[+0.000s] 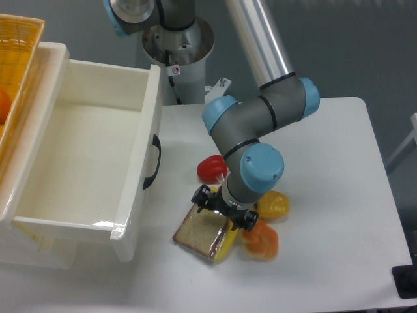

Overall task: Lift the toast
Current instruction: 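Close the gripper on the edge of the bagged toast slice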

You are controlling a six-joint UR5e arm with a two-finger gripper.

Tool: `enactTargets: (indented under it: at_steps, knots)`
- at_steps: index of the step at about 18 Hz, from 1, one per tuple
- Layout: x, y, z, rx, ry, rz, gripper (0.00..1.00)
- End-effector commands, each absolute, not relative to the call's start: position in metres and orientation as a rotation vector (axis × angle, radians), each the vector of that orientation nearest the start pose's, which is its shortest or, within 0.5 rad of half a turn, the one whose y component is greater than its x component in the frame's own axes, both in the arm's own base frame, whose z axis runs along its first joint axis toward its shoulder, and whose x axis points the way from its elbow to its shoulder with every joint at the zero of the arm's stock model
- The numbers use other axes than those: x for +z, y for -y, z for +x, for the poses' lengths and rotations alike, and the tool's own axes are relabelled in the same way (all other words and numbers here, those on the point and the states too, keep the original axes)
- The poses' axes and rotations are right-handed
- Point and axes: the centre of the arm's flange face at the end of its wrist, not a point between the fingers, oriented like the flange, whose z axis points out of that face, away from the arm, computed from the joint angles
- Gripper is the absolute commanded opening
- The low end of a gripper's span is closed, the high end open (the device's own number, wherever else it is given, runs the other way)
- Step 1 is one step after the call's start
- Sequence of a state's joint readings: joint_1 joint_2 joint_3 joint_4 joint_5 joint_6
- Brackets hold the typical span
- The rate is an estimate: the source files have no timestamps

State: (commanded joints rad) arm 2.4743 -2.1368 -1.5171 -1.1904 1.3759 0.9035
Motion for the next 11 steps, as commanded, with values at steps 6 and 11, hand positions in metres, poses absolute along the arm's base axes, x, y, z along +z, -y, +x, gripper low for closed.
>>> enactTargets:
  at_steps: [6, 11]
  knots:
    - [0.2122, -0.5241, -0.4225, -0.33, 0.021, -3.076, 1.0]
    - [0.2112, -0.5241, -0.4226, -0.331, 0.021, -3.077, 0.76]
